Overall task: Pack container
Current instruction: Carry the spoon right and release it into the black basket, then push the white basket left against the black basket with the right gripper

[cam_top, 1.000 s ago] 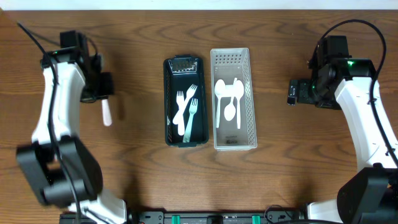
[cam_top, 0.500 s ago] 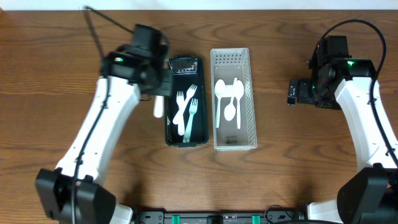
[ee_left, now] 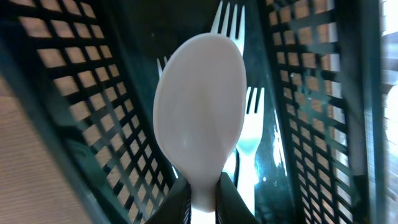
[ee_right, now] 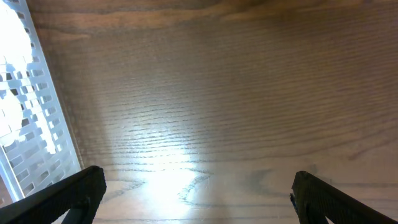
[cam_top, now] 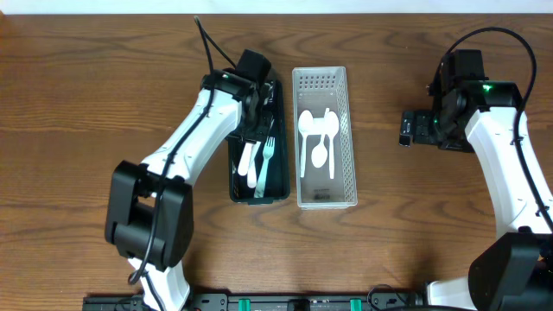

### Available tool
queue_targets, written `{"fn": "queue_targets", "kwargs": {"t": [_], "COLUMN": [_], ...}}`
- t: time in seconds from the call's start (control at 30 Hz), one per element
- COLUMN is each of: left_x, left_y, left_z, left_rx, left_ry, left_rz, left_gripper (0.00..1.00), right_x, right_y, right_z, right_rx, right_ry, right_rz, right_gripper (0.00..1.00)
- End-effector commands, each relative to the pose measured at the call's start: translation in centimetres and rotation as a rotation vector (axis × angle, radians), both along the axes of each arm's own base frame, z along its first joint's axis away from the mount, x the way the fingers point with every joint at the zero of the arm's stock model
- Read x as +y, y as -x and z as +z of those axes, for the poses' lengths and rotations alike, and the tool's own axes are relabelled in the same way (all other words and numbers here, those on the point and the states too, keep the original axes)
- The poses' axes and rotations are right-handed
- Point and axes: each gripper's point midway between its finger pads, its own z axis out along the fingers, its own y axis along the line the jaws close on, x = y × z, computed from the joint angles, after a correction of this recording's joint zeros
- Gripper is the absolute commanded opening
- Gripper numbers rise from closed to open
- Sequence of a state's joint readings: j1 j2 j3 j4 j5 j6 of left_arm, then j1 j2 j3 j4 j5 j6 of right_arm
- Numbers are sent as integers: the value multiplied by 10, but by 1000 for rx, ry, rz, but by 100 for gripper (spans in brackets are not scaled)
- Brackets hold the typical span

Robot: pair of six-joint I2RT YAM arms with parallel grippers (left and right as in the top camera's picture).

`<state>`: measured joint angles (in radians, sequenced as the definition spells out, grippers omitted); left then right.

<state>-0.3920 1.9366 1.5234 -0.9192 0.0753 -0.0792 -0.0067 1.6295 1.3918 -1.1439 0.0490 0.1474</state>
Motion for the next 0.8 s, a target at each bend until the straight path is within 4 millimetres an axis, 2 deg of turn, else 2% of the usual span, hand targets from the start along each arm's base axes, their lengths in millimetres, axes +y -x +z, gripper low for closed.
{"fn": "queue_targets", "kwargs": {"t": [0.0,0.07,0.17,0.33,0.4,0.43,0.47,0.57,0.63,0.7,0.77], "left_x": [0,0,-2,-1,8,15,25,60,82,103,125], "left_y": [-2,-4,-7,-14,-16,-16,-15,-11,-7,-4,-4], "left_z": [2,5,15,47,68,77,88,117,131,139,144], "left_rx": [-8,-20,-50,-134,-193,-219,-249,-314,-334,-343,-348], "left_ry": [1,6,18,39,20,3,-24,-92,-97,-102,-109], "left_rz": [13,13,12,11,20,28,46,113,166,220,277], "left_gripper": [14,34,53,56,57,58,58,60,61,62,65], "right_x": [2,2,2,2,3,4,5,12,18,25,32], "right_y": [1,0,0,-1,-1,-2,-3,-8,-12,-15,-18], "right_z": [-2,-2,-2,-2,-2,-2,-2,-1,0,1,0], "right_rx": [9,8,8,4,1,-1,-4,-27,-43,-56,-65], "right_ry": [9,9,9,8,5,-2,-8,-28,-28,-29,-29], "right_rz": [23,23,23,23,24,25,27,41,57,76,97], "right_gripper": [99,99,99,99,94,89,79,43,24,13,10]}}
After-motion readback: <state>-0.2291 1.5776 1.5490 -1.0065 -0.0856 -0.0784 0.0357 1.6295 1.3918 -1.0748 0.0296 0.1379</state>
